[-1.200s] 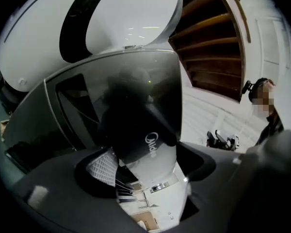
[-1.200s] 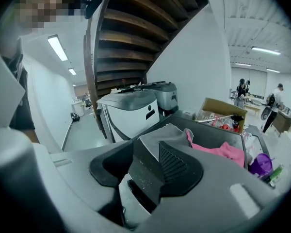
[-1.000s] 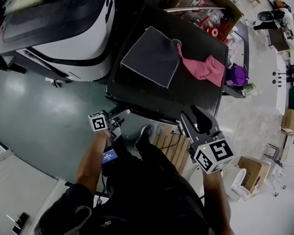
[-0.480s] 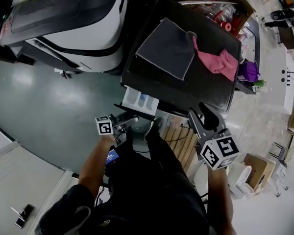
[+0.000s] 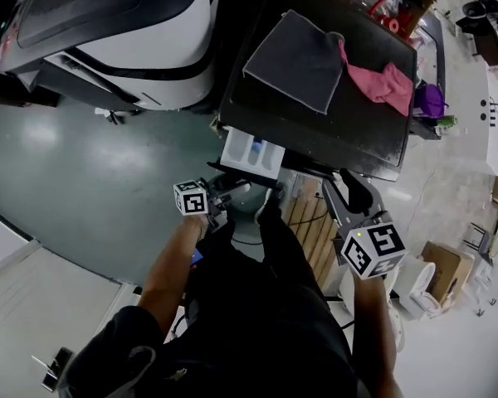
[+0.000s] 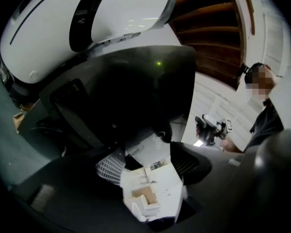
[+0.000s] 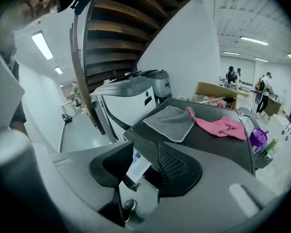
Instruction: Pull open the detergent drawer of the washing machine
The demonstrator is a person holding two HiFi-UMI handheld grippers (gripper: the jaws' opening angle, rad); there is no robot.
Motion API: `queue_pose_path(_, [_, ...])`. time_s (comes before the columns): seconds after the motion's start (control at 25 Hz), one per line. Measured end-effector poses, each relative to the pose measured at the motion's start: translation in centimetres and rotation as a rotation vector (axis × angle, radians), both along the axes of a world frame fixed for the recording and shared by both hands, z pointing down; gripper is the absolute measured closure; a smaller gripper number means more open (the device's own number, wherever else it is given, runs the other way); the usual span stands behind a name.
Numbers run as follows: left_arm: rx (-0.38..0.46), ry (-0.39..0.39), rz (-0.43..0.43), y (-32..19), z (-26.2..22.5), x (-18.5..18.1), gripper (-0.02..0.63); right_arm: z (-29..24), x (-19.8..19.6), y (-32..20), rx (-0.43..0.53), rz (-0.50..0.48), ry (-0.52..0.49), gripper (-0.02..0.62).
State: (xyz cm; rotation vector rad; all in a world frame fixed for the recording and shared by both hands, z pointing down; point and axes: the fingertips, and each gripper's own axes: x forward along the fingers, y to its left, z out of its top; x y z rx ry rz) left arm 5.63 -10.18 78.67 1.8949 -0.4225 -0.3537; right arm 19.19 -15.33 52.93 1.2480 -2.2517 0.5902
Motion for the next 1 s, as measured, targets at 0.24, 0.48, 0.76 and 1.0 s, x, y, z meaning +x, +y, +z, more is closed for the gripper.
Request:
queue_pose_path(0.24, [0.101, -0.508, -0.052, 0.5, 3.1, -7.3, 0.267, -0.9, -1.1, -0.2, 0.015, 0.003, -0.001, 0.443])
queue_pose_path(0.48, [0.568, -0.849, 0.096, -2.3, -2.1, -9.1, 0.374, -1.0, -2.6, -0.3, 0.013, -0.021, 0.001, 0.443])
queue_pose_path(0.76, [0.658, -0.841, 0.331, -2.0, -3.7, -7.6, 0.416, -1.8, -3.6, -0.4, 0.027, -0.023, 0.003, 0.443])
queue_pose_path(1.0, [0.678, -0.867, 0.523, 1.9, -3.7, -8.0, 0.444, -2.7, -3.7, -0.1, 0.046, -0.018, -0.009, 0.443])
